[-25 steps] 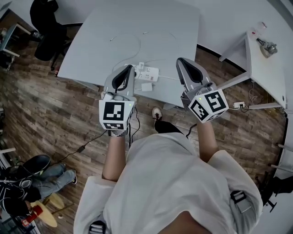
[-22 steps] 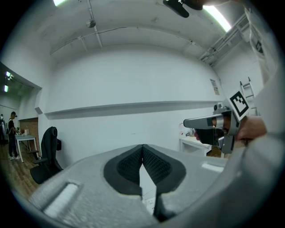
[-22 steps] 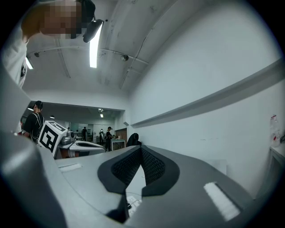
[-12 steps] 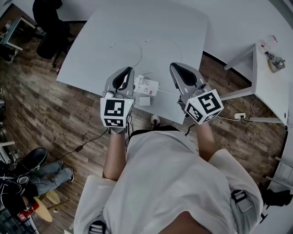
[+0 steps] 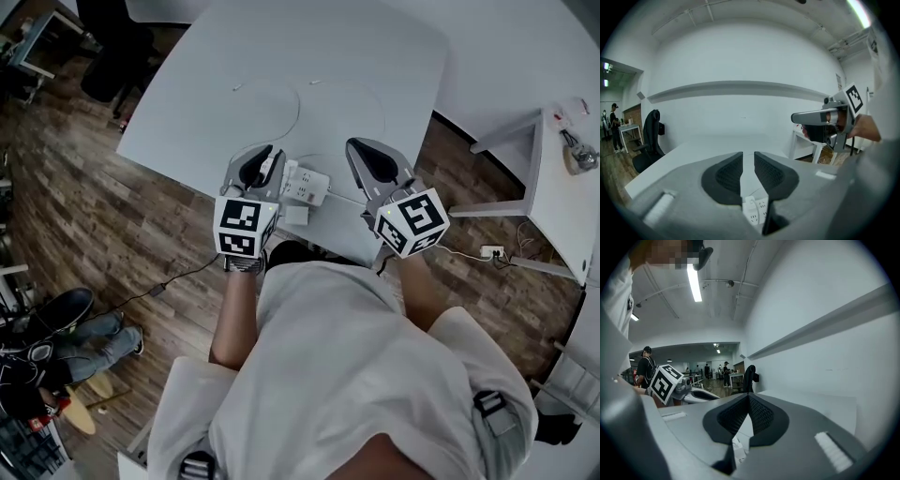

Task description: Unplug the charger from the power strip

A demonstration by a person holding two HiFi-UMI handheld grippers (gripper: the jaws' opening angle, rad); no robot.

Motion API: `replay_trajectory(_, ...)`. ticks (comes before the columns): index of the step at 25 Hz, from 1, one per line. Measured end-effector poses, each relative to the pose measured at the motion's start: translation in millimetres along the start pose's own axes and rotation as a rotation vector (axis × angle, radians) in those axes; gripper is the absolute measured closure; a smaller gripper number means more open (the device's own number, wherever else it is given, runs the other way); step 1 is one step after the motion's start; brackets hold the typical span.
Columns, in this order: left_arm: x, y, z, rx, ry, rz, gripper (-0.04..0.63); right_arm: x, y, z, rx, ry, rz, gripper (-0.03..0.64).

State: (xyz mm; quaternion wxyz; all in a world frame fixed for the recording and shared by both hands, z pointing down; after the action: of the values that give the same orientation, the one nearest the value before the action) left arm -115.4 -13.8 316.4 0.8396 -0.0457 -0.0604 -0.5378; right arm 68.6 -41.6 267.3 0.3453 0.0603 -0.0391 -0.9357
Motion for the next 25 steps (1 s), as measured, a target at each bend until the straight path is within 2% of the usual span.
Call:
replay_trajectory(4,8,1,20,-0.034,-0.068,0.029,0.469,7,0,21,-0.039,-0.043,-0.010,0.615)
replay_trajectory(11,13,2,53,-0.068,-0.125,0.028,0.466,9,-7,65,-0.063,-0.125,-0.062,0.615)
replay_trajectory(25,30,8,129,-0.110,-0.282,0.031,0.459,7,0,190,0.050,-0.385,-0.117,0.615)
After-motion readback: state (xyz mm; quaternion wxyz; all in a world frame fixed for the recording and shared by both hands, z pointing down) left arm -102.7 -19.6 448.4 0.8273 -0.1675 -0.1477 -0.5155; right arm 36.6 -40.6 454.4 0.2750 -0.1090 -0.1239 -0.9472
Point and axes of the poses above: the fingertips, and each gripper's own axes: x forward along the fingers, y to its right, z out of its underside, the point moved 6 cm from there along -x, backward along the fingers, and after that the axes turned 14 degrees about y, right-handed, at the moved point
